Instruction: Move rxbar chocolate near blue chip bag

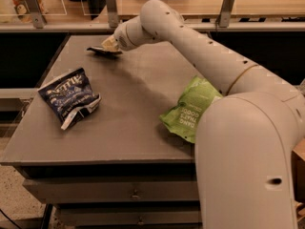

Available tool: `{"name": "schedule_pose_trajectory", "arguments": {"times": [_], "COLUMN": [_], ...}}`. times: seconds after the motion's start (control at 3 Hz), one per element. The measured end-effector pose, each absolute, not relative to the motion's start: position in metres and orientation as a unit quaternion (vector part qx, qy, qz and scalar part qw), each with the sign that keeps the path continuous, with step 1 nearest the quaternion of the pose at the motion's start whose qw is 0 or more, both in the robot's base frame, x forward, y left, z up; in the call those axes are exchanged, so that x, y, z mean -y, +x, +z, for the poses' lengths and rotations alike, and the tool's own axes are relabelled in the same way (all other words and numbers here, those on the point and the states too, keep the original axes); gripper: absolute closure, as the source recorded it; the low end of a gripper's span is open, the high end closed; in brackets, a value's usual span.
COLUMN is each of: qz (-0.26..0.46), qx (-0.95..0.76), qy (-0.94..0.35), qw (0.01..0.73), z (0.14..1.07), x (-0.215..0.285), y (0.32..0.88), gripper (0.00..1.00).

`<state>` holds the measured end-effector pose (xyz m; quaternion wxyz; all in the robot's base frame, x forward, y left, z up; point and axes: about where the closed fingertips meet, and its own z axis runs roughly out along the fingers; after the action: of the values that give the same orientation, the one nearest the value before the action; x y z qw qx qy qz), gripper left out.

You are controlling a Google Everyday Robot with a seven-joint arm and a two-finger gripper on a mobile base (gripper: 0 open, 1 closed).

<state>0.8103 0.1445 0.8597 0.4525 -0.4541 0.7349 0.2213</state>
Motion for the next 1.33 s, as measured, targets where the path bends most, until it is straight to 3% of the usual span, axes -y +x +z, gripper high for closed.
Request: {"name": "schedule_pose_trajectory", "arguments": {"times": [1.33], "qz": [0.276], "qx": [-0.715], "qy": [-0.5], "qw": [0.403], "z": [0.85], "x": [-0.146], "y": [0.71], "gripper": [1.0]}}
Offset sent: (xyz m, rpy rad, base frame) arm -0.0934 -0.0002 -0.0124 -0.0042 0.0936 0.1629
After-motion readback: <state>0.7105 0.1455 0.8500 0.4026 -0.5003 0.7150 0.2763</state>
